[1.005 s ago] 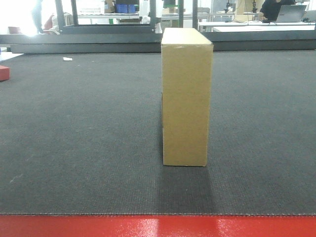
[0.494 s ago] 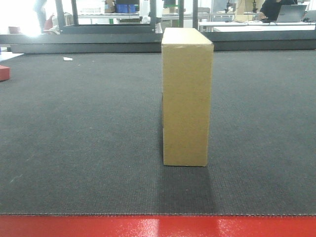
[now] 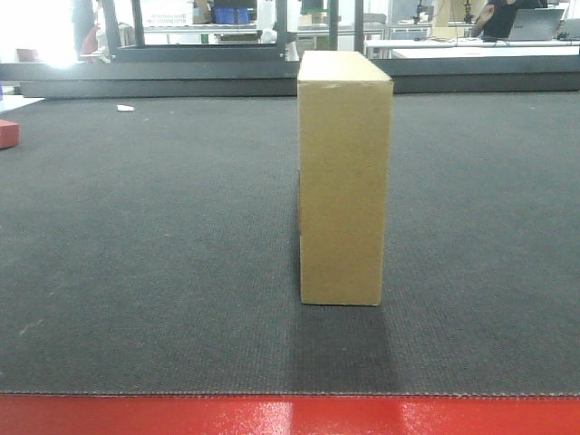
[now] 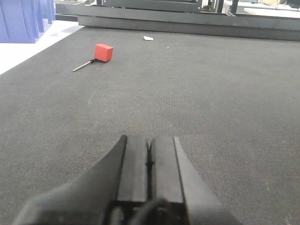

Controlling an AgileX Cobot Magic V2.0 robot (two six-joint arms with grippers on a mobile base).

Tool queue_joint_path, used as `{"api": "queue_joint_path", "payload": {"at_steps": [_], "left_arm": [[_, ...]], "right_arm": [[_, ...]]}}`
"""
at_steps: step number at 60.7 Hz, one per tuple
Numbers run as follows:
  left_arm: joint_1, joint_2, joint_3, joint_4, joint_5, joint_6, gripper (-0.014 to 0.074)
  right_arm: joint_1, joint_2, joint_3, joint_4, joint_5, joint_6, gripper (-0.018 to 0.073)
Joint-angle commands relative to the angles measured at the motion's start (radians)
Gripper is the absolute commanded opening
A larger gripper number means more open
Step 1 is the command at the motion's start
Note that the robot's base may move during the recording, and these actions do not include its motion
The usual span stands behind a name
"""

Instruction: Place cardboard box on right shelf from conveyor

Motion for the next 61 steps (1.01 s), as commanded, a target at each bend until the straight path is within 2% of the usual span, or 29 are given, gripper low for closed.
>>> {"api": "queue_joint_path", "payload": {"at_steps": [1, 7, 21, 40, 50, 61], "left_arm": [[0.004, -0.013, 0.008, -0.006, -0.085, 0.0, -0.0116], [0.004, -0.013, 0.008, -0.006, -0.085, 0.0, -0.0116], [0.004, -0.013, 0.008, -0.006, -0.085, 0.0, -0.0116], [0.004, -0.013, 0.008, -0.006, -0.085, 0.0, -0.0116], [0.004, -0.013, 0.008, -0.006, -0.085, 0.0, -0.0116], [0.004, -0.013, 0.008, -0.006, -0.085, 0.0, -0.0116]], "right_arm": [[0.011, 0.112, -0.085, -0.007, -0.069, -0.008, 0.0501], [0.036, 0.226, -0.139, -0.007, -0.062, -0.008, 0.0645], [0.134, 0.518, -0.374, -0.008, 0.101, -0.008, 0.0612], [0.383, 0.922, -0.883, -0.036, 0.402, 0.006, 0.0612], [0.5, 1.114, -1.137, -0.091, 0.596, 0.119, 0.0612], [0.591, 1.308, -1.375, -0.225, 0.835, 0.356, 0.0612]]}}
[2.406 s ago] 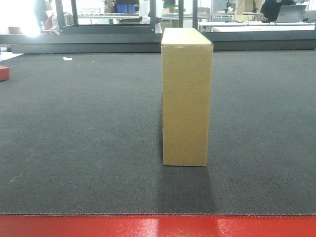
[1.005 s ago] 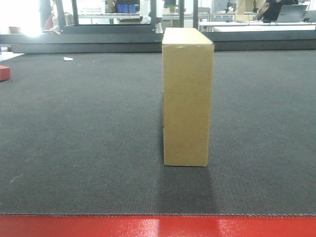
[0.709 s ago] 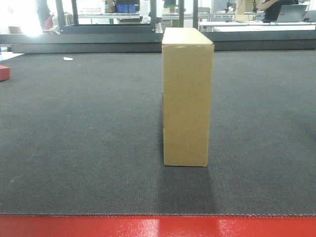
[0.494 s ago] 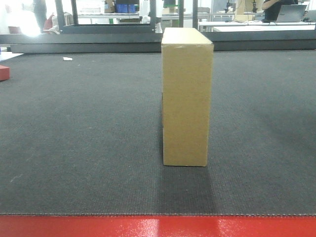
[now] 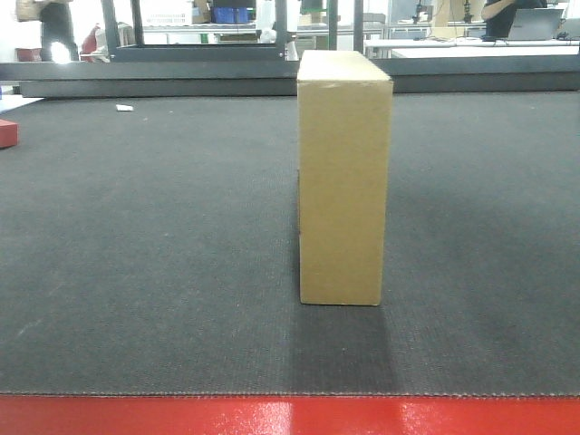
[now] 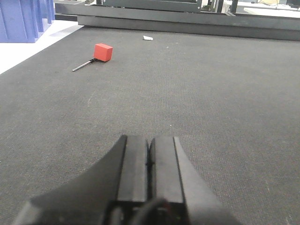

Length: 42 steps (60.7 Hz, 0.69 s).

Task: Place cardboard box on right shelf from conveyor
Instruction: 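Lower the open right gripper around the box top and close it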

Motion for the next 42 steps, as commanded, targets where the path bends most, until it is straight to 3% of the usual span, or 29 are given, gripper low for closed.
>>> {"api": "queue_joint_path", "payload": {"at_steps": [1, 6, 14, 29, 42], "left_arm": [[0.004, -0.013, 0.008, -0.006, -0.085, 0.0, -0.0116], [0.004, -0.013, 0.008, -0.006, -0.085, 0.0, -0.0116], [0.004, -0.013, 0.008, -0.006, -0.085, 0.0, -0.0116], [0.004, -0.013, 0.008, -0.006, -0.085, 0.0, -0.0116], [0.004, -0.013, 0.008, -0.006, -0.085, 0.0, -0.0116]], "right_arm": [[0.033, 0.043, -0.126, -0.085, 0.063, 0.119, 0.0612], [0.059, 0.11, -0.199, -0.145, 0.149, 0.202, 0.0612], [0.092, 0.189, -0.279, -0.19, 0.216, 0.235, 0.0612], [0.112, 0.254, -0.305, -0.287, 0.266, 0.376, 0.0612], [0.112, 0.28, -0.303, -0.291, 0.257, 0.421, 0.0612]]}}
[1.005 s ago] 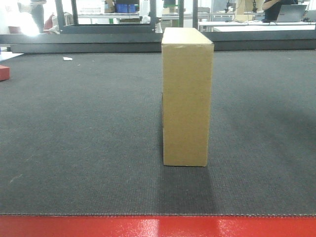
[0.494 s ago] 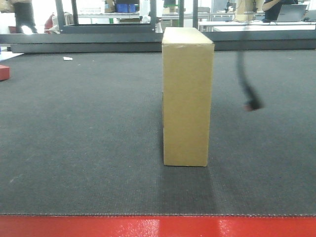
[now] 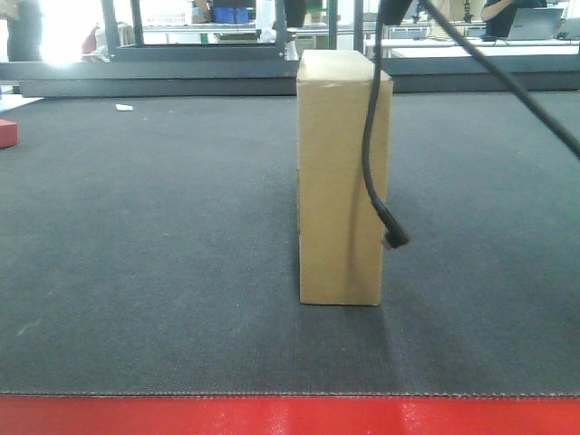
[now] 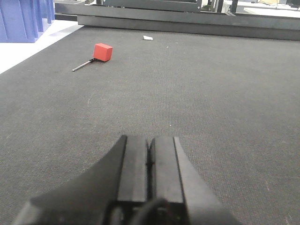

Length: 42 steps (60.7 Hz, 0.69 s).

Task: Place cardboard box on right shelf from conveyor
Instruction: 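Lower the open right gripper around the box top and close it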

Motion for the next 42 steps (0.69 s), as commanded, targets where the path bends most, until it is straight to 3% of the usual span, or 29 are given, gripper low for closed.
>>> {"api": "queue_joint_path", "payload": {"at_steps": [1, 42], "left_arm": [[0.004, -0.013, 0.008, -0.006, -0.085, 0.0, -0.0116], [0.004, -0.013, 0.008, -0.006, -0.085, 0.0, -0.0116]], "right_arm": [[0.0, -0.037, -0.037, -0.037, -0.044, 0.017, 0.0612], [-0.019, 0.065, -0.028, 0.033, -0.045, 0.034, 0.0612]]}}
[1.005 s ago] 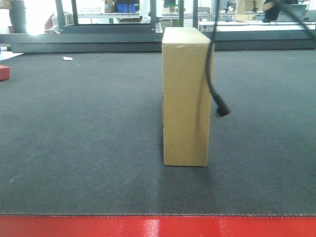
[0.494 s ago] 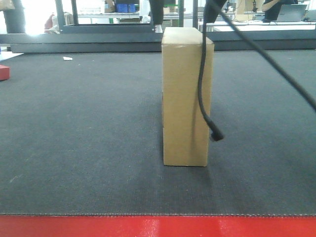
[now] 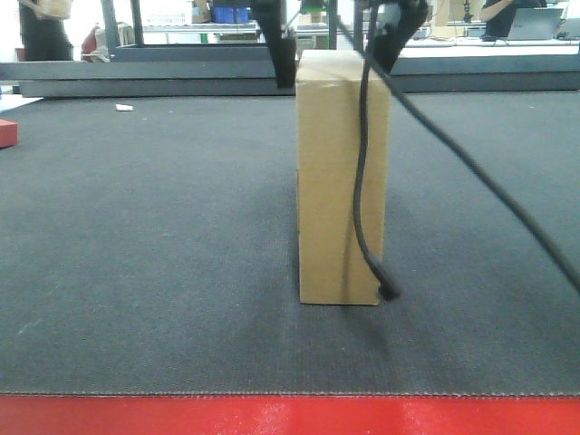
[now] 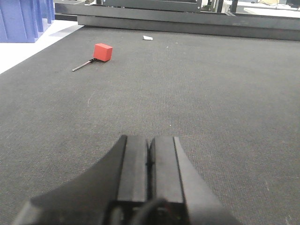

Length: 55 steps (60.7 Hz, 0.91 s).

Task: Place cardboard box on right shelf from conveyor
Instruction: 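Lower the open right gripper around the box top and close it, then lift the tan box off the conveyor with the right gripper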

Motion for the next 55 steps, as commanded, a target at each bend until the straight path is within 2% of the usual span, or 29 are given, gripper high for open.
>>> {"api": "queue_joint_path", "payload": {"at_steps": [1, 9, 14, 21, 25, 36, 44, 55], "left_arm": [[0.004, -0.013, 0.008, -0.006, -0.085, 0.0, -0.0116], [0.004, -0.013, 0.008, -0.006, -0.085, 0.0, -0.0116], [0.004, -0.013, 0.008, -0.006, -0.085, 0.0, -0.0116], [0.004, -0.013, 0.008, -0.006, -0.085, 0.0, -0.0116], [0.004, -0.013, 0.008, -0.006, -0.085, 0.0, -0.0116], [0.004, -0.013, 0.008, -0.006, -0.085, 0.0, -0.0116], [0.004, -0.013, 0.008, -0.006, -0.085, 0.0, -0.0116], [0.004, -0.013, 0.008, -0.006, -0.085, 0.0, -0.0116]], "right_arm": [[-0.008, -0.037, -0.028, -0.001, -0.033, 0.001, 0.0612], [-0.012, -0.023, -0.027, 0.015, -0.028, -0.001, 0.0578], [-0.013, -0.023, -0.027, 0.014, -0.026, -0.005, 0.0488], [-0.023, -0.027, -0.027, 0.017, -0.02, -0.021, 0.0295], [-0.031, -0.04, -0.027, 0.017, -0.022, -0.041, 0.0232], [-0.069, -0.11, -0.027, 0.017, -0.039, -0.146, 0.0218], [-0.119, -0.174, -0.027, 0.033, -0.042, -0.277, 0.0218], [-0.201, -0.254, -0.006, 0.11, -0.025, -0.495, 0.0218]]}}
